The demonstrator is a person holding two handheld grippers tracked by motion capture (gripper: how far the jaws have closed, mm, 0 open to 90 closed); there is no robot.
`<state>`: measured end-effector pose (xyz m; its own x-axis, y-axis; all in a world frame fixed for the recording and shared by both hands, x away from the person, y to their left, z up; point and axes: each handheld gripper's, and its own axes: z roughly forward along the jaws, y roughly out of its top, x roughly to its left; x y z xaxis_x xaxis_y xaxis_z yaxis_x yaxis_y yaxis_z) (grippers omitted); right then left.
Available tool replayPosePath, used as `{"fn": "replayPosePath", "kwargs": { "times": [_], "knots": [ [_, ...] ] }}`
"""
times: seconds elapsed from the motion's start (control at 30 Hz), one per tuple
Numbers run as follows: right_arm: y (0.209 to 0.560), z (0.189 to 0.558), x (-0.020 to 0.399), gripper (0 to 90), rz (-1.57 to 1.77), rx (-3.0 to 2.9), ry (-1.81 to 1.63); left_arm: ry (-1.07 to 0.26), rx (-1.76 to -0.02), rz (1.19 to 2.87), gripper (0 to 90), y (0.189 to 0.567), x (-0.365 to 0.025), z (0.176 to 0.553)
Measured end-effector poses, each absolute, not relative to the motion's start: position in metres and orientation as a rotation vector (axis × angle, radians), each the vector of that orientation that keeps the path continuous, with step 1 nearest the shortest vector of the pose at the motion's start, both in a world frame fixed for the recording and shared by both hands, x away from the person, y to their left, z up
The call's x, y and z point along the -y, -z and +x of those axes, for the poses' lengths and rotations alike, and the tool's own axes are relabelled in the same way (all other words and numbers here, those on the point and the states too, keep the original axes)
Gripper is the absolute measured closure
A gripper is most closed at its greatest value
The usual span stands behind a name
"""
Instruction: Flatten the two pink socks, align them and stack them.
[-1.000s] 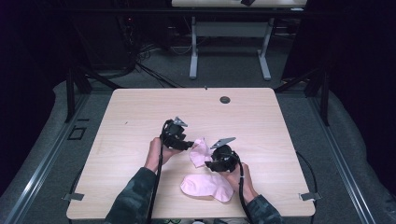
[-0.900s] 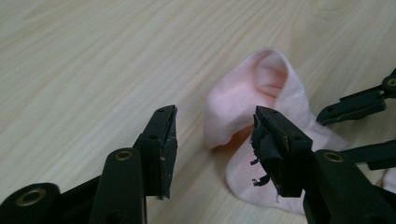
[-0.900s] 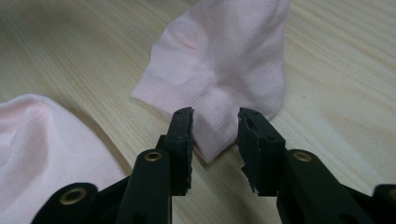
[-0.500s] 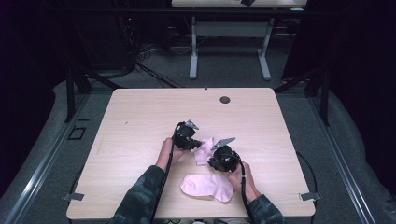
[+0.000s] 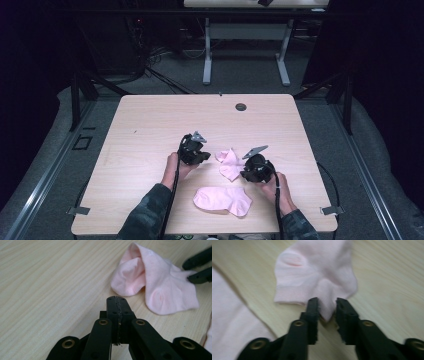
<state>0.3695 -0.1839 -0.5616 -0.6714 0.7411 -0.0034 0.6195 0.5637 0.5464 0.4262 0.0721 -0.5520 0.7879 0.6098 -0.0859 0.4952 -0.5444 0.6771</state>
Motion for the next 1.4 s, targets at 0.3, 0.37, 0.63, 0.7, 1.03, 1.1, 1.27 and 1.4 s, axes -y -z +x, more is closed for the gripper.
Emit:
{"fn": "replayPosePath", "kwargs": {
  "times": [0.3, 0.37, 0.63, 0.7, 1.03, 1.1, 1.27, 1.4],
  "knots": [
    [0.544, 0.355, 0.175, 46.5, 1.023, -2.529, -0.925, -0.16, -0.835, 2.273, 54.1, 0.555, -0.054, 0.438],
    [0.55, 0.358, 0.164, 47.7, 1.0, -2.566, -0.921, -0.158, -0.822, 2.29, 51.8, 0.555, -0.047, 0.443],
    [0.565, 0.359, 0.153, 69.3, 1.0, -2.601, -0.878, -0.175, -0.758, 2.37, 76.2, 0.56, -0.025, 0.452],
    [0.565, 0.36, 0.156, 80.5, 1.01, -2.589, -0.879, -0.179, -0.723, 2.39, 84.8, 0.562, -0.02, 0.45],
    [0.557, 0.354, 0.177, 81.5, 0.966, -2.57, -0.852, -0.382, -0.683, 2.325, 87.8, 0.553, -0.043, 0.43],
    [0.556, 0.356, 0.186, 79.9, 0.989, -2.552, -0.836, -0.435, -0.667, 2.319, 87.8, 0.548, -0.055, 0.417],
    [0.556, 0.365, 0.202, 65.6, 1.075, -2.515, -0.797, -0.433, -0.667, 2.332, 87.3, 0.548, -0.065, 0.402],
    [0.547, 0.358, 0.208, 57.2, 1.084, -2.481, -0.884, -0.374, -0.693, 2.311, 82.5, 0.549, -0.071, 0.399]
  ]
}}
